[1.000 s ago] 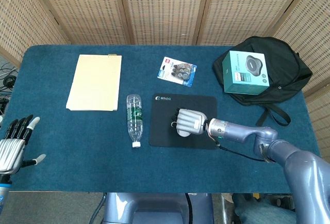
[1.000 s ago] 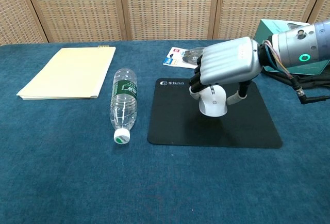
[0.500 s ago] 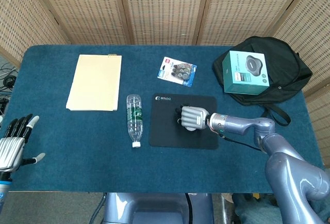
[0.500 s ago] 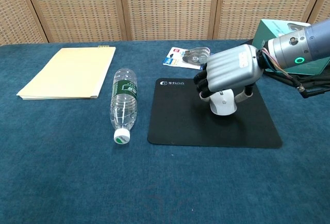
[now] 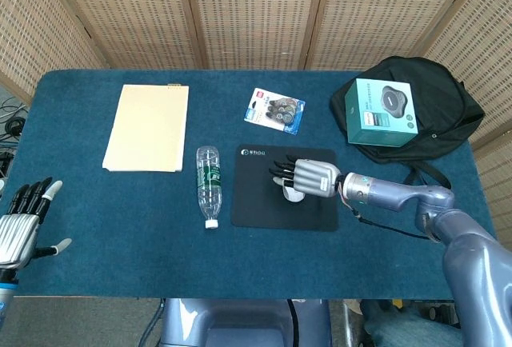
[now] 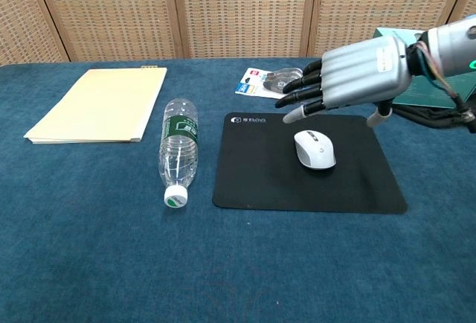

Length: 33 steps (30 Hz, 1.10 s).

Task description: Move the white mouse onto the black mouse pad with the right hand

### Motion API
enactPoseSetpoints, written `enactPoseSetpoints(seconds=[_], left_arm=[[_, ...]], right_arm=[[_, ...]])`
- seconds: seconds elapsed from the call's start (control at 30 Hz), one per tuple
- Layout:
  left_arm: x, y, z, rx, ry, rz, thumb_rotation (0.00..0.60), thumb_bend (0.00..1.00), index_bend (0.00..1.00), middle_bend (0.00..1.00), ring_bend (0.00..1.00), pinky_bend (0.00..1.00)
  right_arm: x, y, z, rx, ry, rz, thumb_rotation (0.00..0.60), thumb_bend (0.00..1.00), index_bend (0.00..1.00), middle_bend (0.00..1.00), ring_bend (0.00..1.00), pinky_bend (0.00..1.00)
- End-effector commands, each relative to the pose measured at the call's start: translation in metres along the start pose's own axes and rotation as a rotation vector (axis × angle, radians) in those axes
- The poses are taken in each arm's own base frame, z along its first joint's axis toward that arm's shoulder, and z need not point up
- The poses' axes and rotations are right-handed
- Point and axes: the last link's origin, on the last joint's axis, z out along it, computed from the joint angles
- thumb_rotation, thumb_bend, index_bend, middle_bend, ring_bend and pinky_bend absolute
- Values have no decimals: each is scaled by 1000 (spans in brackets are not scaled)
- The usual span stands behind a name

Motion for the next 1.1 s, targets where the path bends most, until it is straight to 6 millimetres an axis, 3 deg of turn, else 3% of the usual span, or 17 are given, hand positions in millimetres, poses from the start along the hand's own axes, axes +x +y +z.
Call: enactPoseSetpoints(seconds=[0.03, 0.27, 0.53, 0.6, 0.9, 1.1], left_arm=[[4, 0, -3, -6, 11, -13, 600, 0, 0, 0, 0, 0], [9, -1, -9, 7, 55, -15, 600, 0, 0, 0, 0, 0], [8, 6, -18, -52, 68, -21, 600, 0, 0, 0, 0, 0], [9, 12, -30, -98, 87, -10, 600, 0, 0, 0, 0, 0], [7, 10, -37, -86, 109, -27, 600, 0, 0, 0, 0, 0], [7, 9, -39, -89, 100, -28, 600, 0, 0, 0, 0, 0]], right_arm=[[-7, 5, -59, -212, 22, 113, 600, 144, 3, 0, 0, 178], [-9, -27, -146, -615, 80, 380, 600, 64, 3, 0, 0, 119], [-7, -72, -191, -935, 98, 619, 600, 0, 3, 0, 0, 0], [-10, -96, -213, -1057, 67, 719, 600, 0, 1, 0, 0, 0], [-1, -155, -244, -1163, 72, 817, 600, 0, 0, 0, 0, 0], [10, -164, -249, -1184, 105, 838, 600, 0, 0, 0, 0, 0]])
